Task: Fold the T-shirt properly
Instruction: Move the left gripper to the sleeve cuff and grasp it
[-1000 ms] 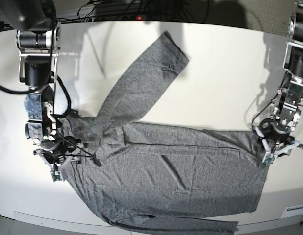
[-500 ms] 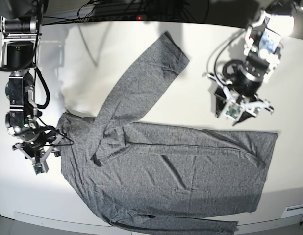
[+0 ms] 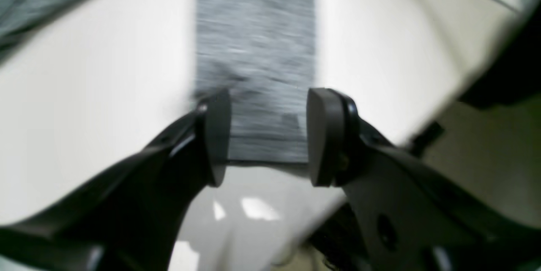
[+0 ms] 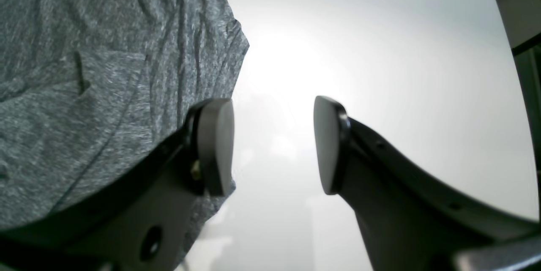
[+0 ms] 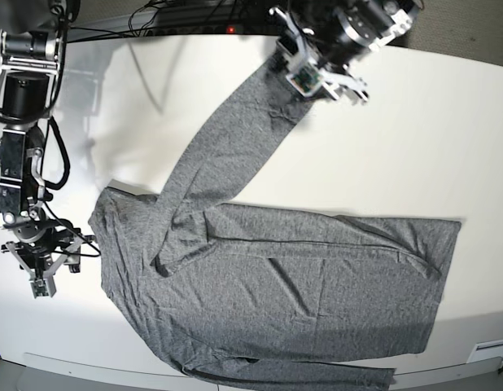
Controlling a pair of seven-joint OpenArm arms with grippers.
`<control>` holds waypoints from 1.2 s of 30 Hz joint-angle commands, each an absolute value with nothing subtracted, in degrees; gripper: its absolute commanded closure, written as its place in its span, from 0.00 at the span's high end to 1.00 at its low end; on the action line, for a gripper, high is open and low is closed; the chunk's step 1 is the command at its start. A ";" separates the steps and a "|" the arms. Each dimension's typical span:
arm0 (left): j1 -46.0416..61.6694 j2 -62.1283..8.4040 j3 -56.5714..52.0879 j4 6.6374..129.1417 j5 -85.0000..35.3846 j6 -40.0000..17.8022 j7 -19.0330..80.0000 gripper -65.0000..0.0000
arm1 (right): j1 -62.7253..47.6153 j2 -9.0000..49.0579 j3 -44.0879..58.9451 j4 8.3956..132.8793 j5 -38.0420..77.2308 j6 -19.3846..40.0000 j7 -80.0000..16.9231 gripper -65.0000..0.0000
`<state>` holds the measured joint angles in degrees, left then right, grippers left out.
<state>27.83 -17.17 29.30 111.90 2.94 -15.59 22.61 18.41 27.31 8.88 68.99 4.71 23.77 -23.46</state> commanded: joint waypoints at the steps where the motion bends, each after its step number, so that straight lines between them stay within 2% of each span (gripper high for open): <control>1: 27.94 -17.12 31.46 112.71 3.75 -15.90 20.40 0.44 | 19.99 28.40 9.32 69.97 4.78 23.33 -22.04 0.47; 3: 27.75 -16.84 35.03 111.11 8.93 -15.64 16.93 0.44 | 19.99 28.40 9.32 69.97 4.78 23.35 -22.09 0.47; 7: 26.76 -15.14 37.60 103.55 16.19 -7.86 13.61 0.44 | 19.97 28.42 9.32 69.97 4.75 23.35 -22.24 0.47; 10: 25.54 -14.72 37.52 99.04 16.25 -7.49 13.61 0.44 | 19.97 28.42 9.32 69.97 4.78 23.35 -22.31 0.47; 19: 25.39 -14.76 37.54 97.86 16.56 -7.49 13.61 0.44 | 19.97 28.42 9.32 69.97 4.78 23.35 -22.00 0.47; 27: 23.59 -14.74 37.56 92.01 21.61 -5.56 13.41 0.43 | 19.97 28.40 9.32 69.97 4.78 23.35 -22.02 0.47; 29: 23.49 -14.79 37.54 91.46 21.63 -5.54 13.45 0.36 | 19.97 28.40 9.32 69.97 4.78 23.35 -22.02 0.47; 33: 23.51 -14.79 37.54 91.48 21.63 -5.54 13.39 0.11 | 19.97 28.40 9.32 69.97 4.78 23.35 -22.00 0.47; 36: 22.96 -14.79 37.54 91.48 21.63 -5.54 13.37 0.01 | 19.97 28.42 9.32 69.97 4.78 23.35 -21.96 0.47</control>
<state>22.85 -14.46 37.60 91.48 20.84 -5.98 10.66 18.44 27.31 8.97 68.99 4.69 23.77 -23.46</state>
